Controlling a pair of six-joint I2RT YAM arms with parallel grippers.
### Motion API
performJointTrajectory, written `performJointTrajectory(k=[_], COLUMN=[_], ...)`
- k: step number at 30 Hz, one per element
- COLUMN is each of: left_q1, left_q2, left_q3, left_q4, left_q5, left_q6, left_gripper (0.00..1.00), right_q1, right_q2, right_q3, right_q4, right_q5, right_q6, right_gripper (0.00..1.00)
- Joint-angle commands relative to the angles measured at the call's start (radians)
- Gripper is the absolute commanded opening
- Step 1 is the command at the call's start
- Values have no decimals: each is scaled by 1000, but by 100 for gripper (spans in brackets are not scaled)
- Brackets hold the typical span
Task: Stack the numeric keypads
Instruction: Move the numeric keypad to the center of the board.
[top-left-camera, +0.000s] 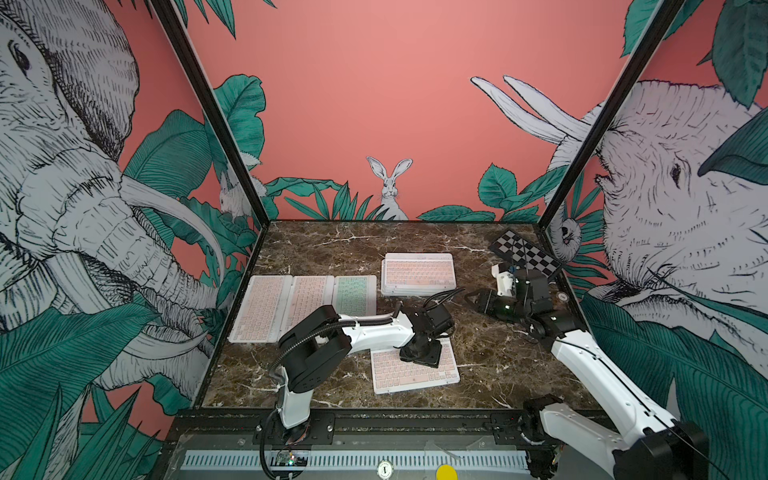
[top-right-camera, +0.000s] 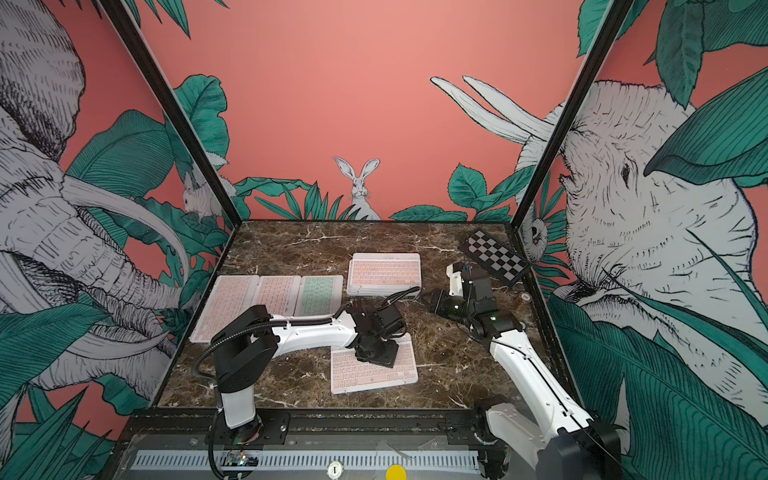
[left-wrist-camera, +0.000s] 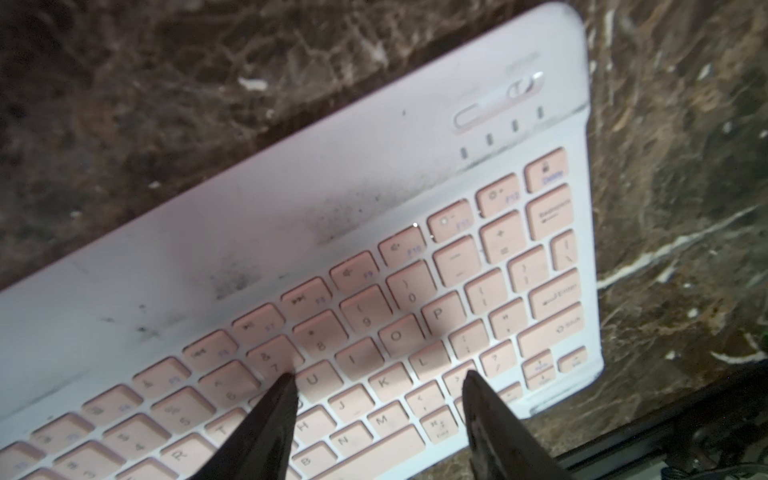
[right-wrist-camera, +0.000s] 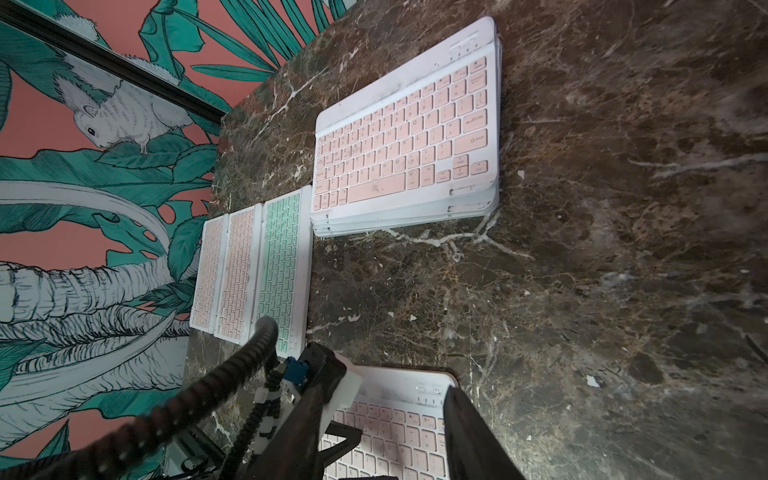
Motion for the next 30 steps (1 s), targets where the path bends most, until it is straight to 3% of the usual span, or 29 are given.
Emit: performJointTrajectory(k=[1,14,30], left_q1=[-8,-1,60], left_q2=[63,152,178], left_q3=[20,168,169], left_q4=[32,-25,39], left_q5=[31,-11,-48], left_q6=[31,88,113], left_gripper=[65,65,65], right_q1=[-13,-29,-40], right_q2=[-23,-44,-69], right_q3=[13,23,47], right_q4=[-25,-52,-81], right_q5=[8,-2,16], right_q6=[-19,-26,-21], right_gripper=[47,47,48])
